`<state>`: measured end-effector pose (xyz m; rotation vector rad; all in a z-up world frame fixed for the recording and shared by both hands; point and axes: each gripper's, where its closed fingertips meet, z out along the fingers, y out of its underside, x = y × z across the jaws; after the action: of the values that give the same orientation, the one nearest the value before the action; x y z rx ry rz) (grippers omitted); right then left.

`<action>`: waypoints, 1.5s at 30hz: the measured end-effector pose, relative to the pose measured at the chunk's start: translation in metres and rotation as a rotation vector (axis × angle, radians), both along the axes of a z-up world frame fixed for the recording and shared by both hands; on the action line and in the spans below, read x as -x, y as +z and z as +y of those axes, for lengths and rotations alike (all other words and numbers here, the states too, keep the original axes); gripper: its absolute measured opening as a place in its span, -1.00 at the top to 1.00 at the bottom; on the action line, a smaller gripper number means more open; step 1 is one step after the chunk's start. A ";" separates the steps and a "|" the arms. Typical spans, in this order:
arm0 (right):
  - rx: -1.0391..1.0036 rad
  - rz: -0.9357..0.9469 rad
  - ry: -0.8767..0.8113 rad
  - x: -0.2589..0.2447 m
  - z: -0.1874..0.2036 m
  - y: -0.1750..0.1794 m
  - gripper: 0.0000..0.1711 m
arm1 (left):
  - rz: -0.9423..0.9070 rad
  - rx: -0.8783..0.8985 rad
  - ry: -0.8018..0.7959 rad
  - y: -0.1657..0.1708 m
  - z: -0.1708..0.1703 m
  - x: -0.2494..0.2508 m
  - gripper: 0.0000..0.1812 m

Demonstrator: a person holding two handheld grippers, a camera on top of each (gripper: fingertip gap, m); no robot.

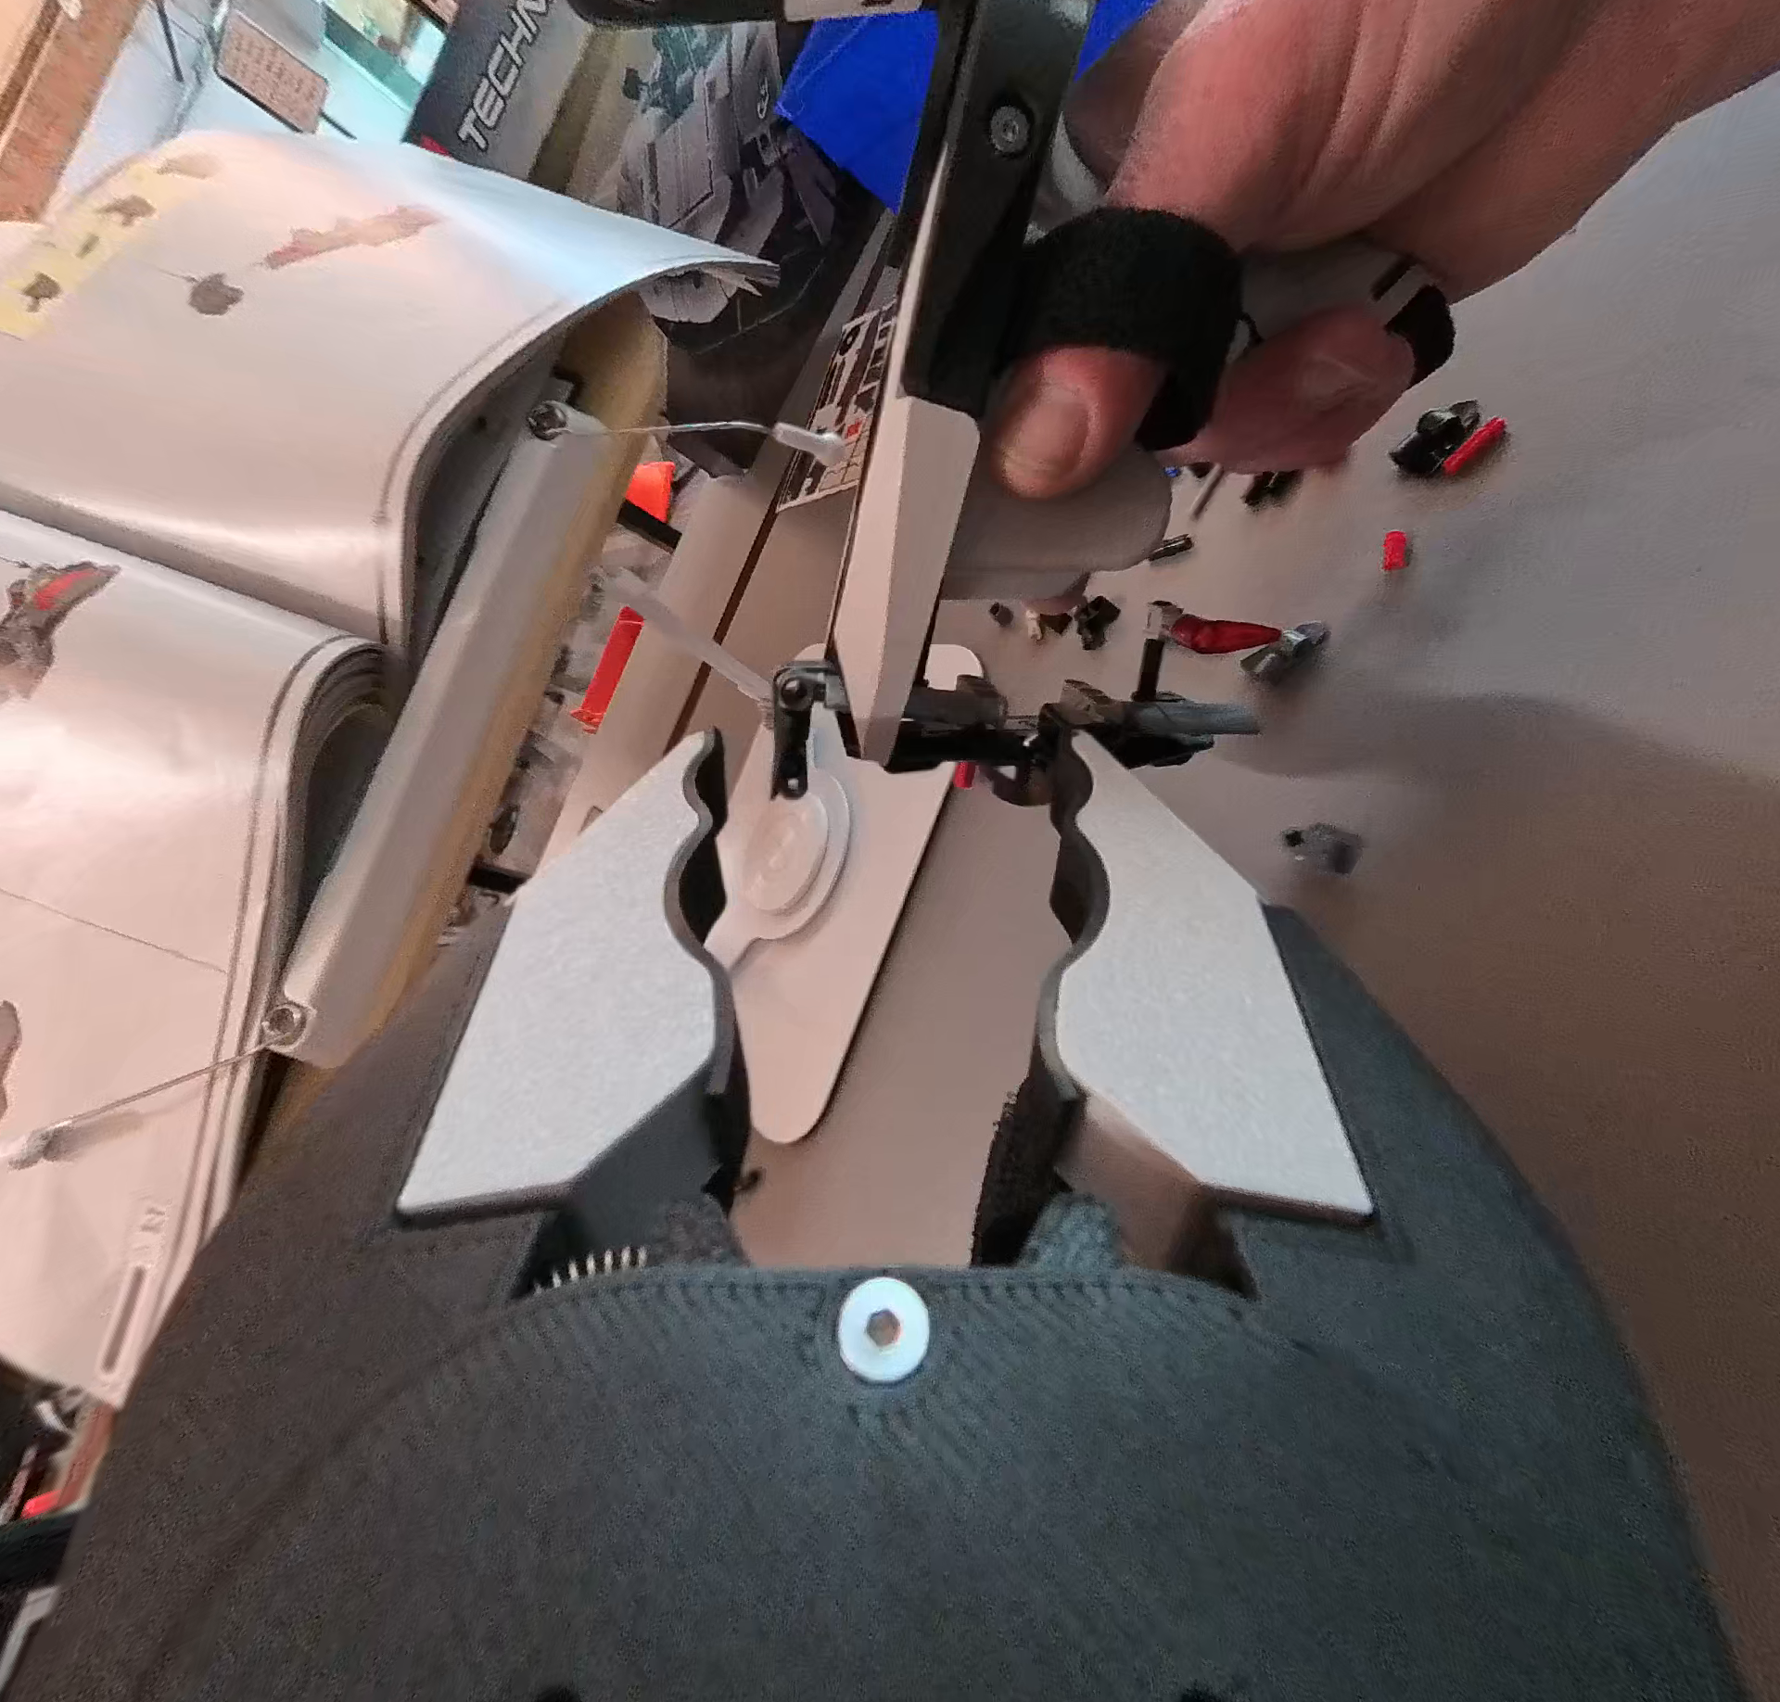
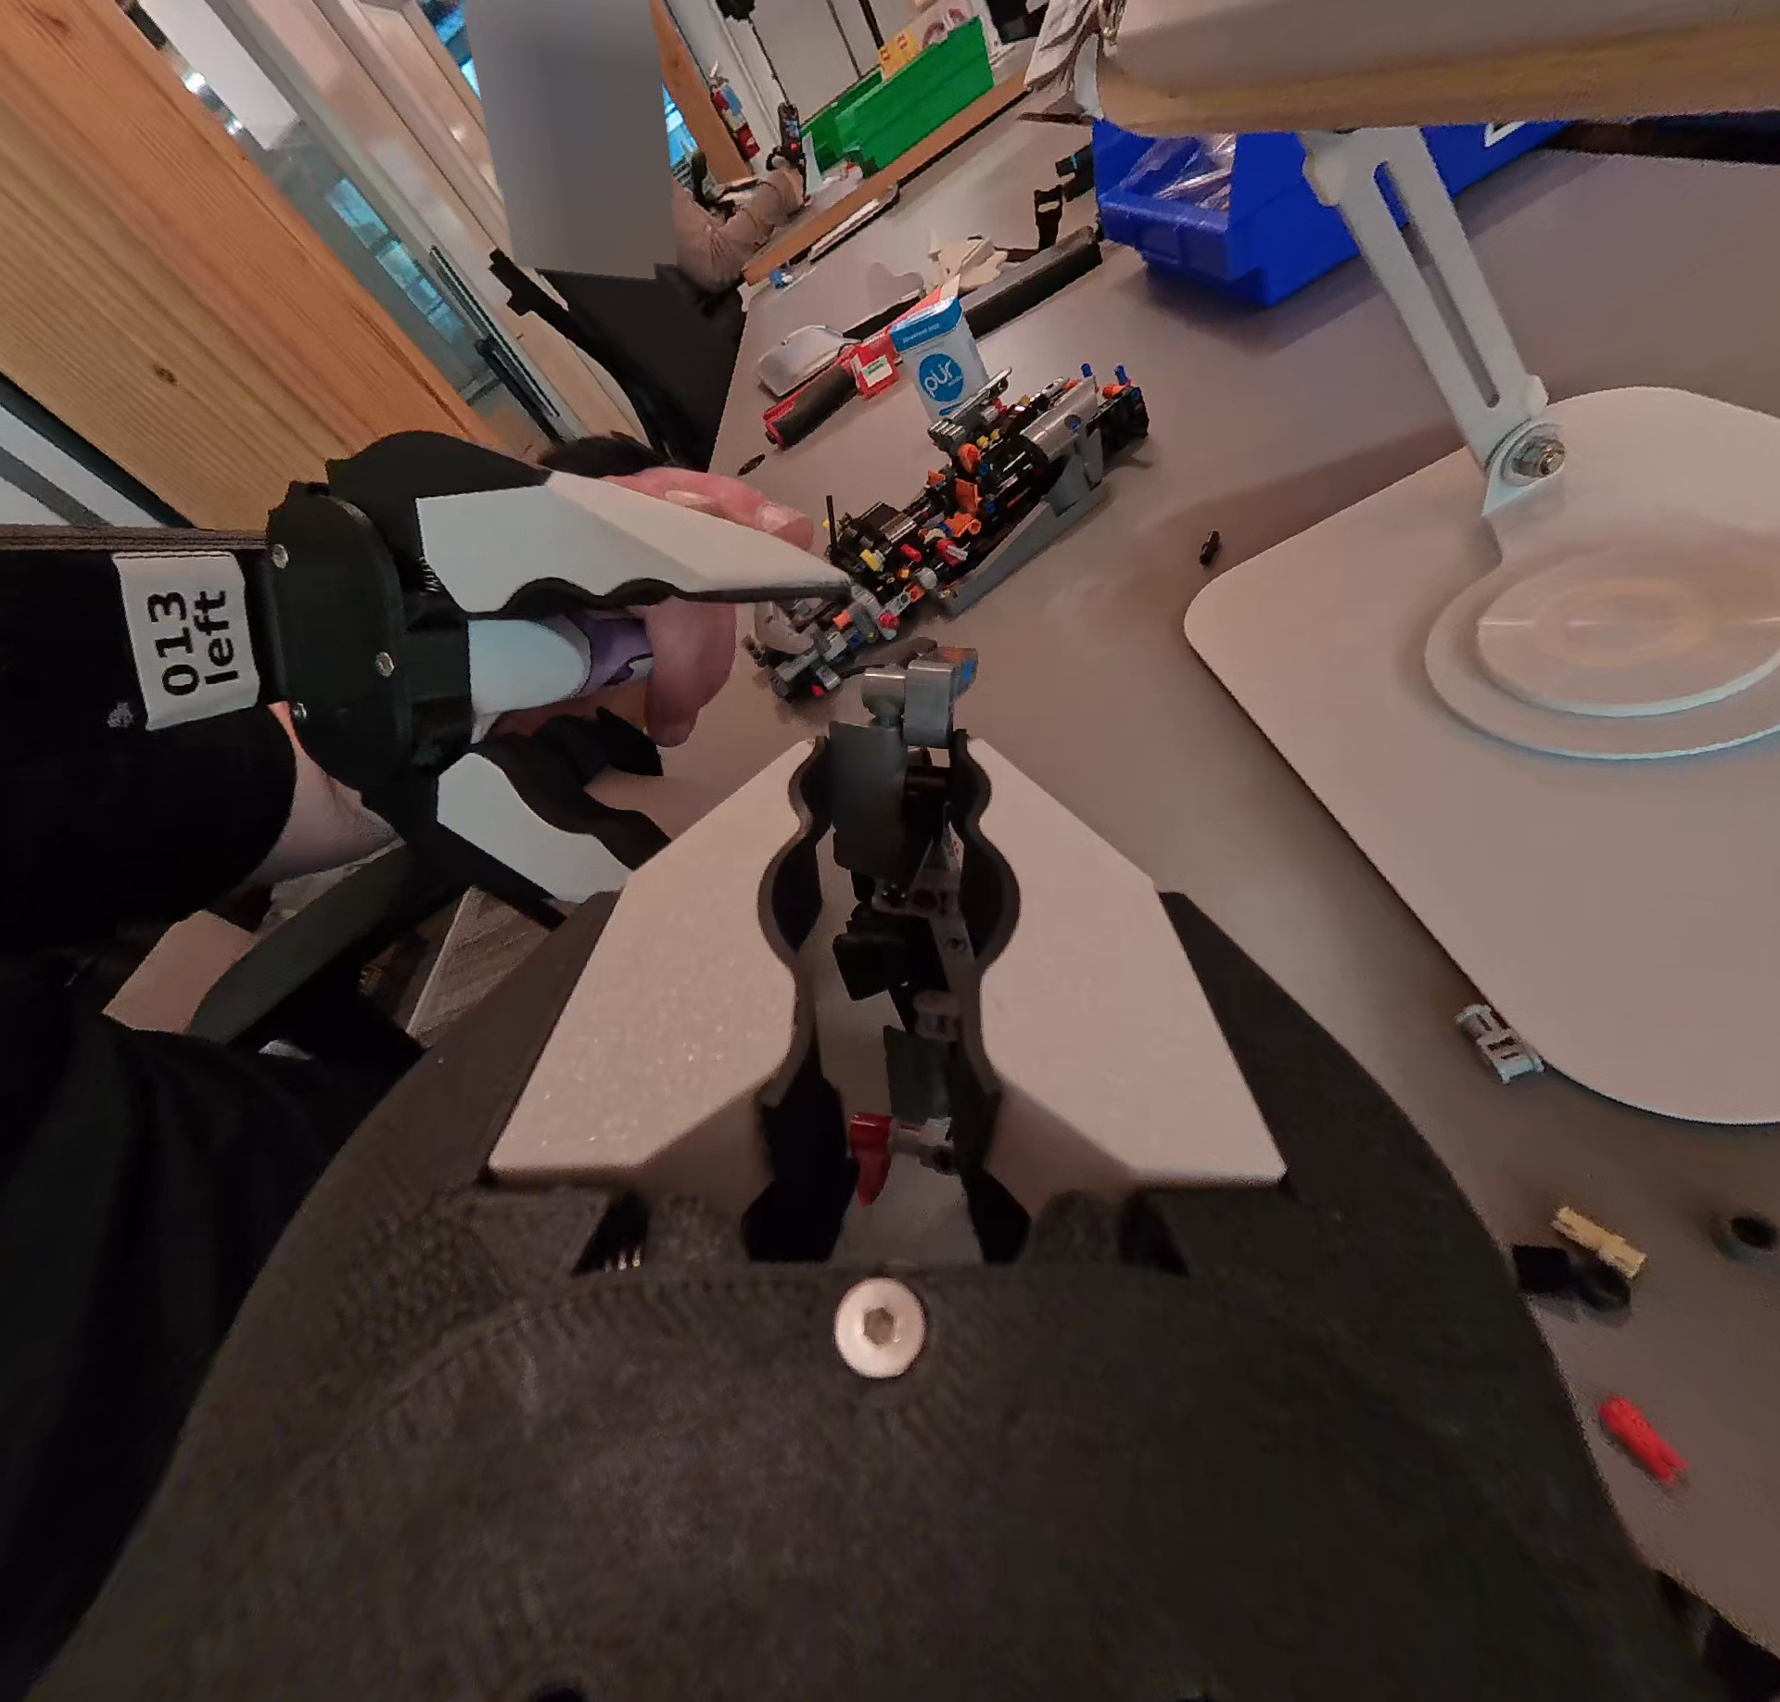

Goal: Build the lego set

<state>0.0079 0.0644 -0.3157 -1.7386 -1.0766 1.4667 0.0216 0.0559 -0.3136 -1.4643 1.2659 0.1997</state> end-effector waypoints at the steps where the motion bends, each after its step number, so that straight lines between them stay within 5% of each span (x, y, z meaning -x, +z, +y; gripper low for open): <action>1: -0.007 0.000 -0.011 0.000 0.002 0.000 0.76 | 0.005 -0.006 0.006 0.003 0.001 0.003 0.26; 14: -0.042 -0.030 -0.044 0.012 0.005 0.003 0.76 | 0.088 -0.013 0.007 -0.001 0.017 0.003 0.44; 45: -0.010 0.032 -0.050 0.015 0.013 0.015 0.76 | 0.141 -0.118 0.034 0.008 0.025 0.005 0.49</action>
<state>-0.0076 0.0773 -0.3004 -1.7174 -1.0149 1.4508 0.0168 0.0807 -0.3051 -1.3899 1.3200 0.3999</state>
